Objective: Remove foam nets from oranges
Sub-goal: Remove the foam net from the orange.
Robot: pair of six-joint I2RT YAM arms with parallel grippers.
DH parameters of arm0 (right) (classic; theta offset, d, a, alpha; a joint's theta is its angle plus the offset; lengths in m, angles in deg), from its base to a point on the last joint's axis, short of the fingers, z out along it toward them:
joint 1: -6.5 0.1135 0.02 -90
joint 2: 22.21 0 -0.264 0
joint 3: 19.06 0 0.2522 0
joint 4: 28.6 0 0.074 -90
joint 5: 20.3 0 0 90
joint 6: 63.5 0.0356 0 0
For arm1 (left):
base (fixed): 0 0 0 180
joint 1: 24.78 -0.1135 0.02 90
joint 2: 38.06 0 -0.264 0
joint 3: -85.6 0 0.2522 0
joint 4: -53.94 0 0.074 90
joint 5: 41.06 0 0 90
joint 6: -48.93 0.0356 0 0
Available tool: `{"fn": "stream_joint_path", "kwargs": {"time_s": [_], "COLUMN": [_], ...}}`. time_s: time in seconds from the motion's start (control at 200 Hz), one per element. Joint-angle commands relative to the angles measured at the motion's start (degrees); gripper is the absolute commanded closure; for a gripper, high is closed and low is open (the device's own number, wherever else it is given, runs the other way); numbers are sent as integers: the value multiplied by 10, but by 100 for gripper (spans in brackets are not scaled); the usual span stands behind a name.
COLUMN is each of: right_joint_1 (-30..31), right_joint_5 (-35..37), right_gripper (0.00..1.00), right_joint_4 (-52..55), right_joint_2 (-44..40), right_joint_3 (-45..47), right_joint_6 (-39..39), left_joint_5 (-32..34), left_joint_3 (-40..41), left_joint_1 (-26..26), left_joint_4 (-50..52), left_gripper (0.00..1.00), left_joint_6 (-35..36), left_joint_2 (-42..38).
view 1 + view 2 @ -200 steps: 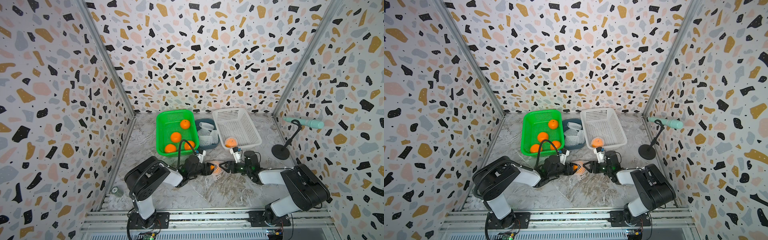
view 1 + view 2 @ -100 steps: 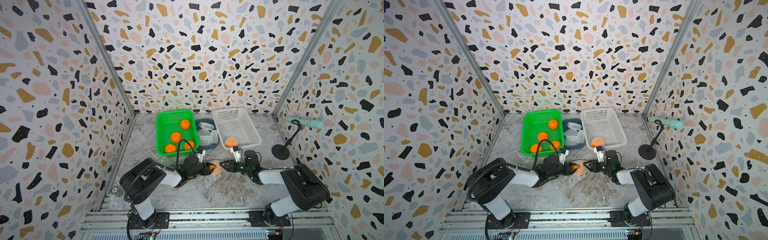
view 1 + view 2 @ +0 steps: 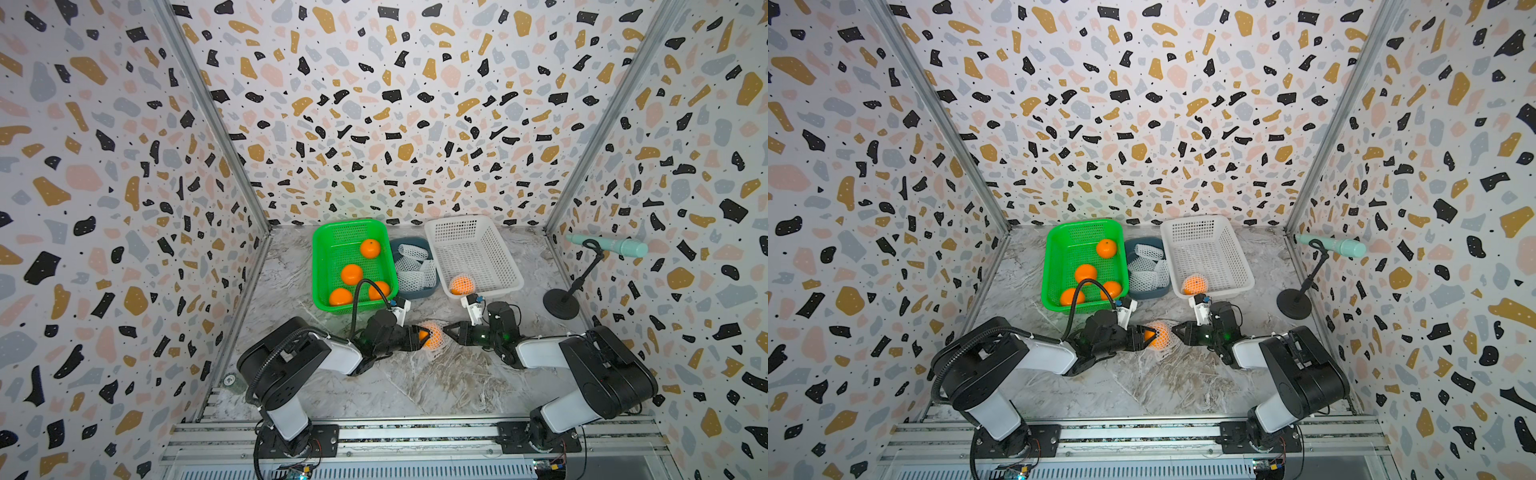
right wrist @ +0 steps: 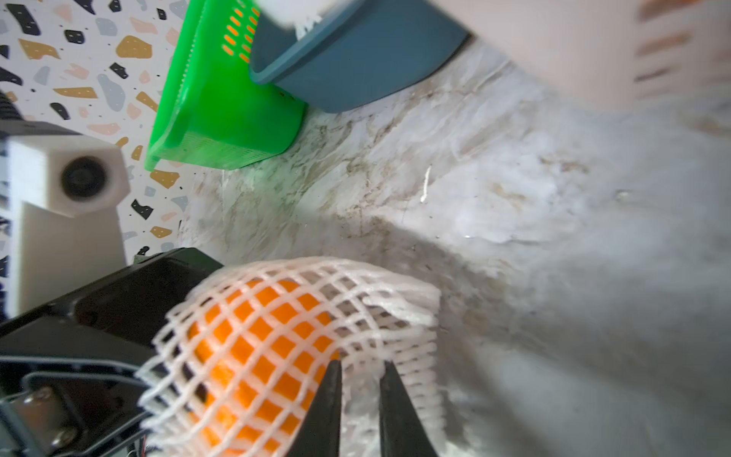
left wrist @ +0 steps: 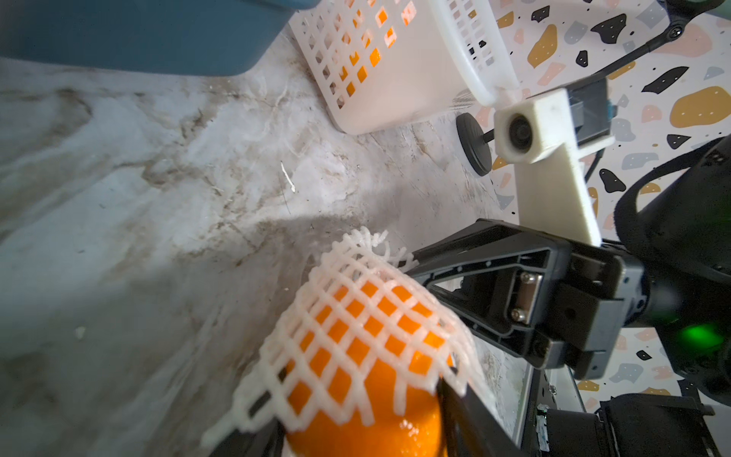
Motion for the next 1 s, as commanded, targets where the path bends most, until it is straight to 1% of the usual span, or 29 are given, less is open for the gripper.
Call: {"fn": "stream_joint_path", "kwargs": {"time_s": [0.0,0.165,0.26,0.33,0.516,0.706,0.796,0.996], "right_joint_1": [2,5,5,5,5,6,6,7], "right_joint_5": [43,91,88,100,163,221,232,220], "right_gripper": [81,83,83,84,86,88,89,89], "right_joint_4": [49,92,99,112,156,210,220,235], "right_joint_2": [-24,-61,-77,-89,-141,-176,-191,-224], "right_joint_3": [-7,-6,-4,-4,0,-4,-2,-4], "right_joint_6": [-14,-25,-30,-29,-32,-41,-43,-52], "left_joint_5": [-7,0,0,1,3,4,5,7], "left_joint_3": [7,6,7,8,18,24,26,37], "left_joint_1": [3,2,2,1,-4,-10,-12,-21], "left_joint_4": [-24,-6,-2,2,3,11,14,24], "left_gripper": [44,44,44,44,44,44,44,44], "left_joint_6": [11,20,21,23,25,29,32,37], "left_joint_2": [-22,-35,-39,-41,-47,-56,-59,-67]}}
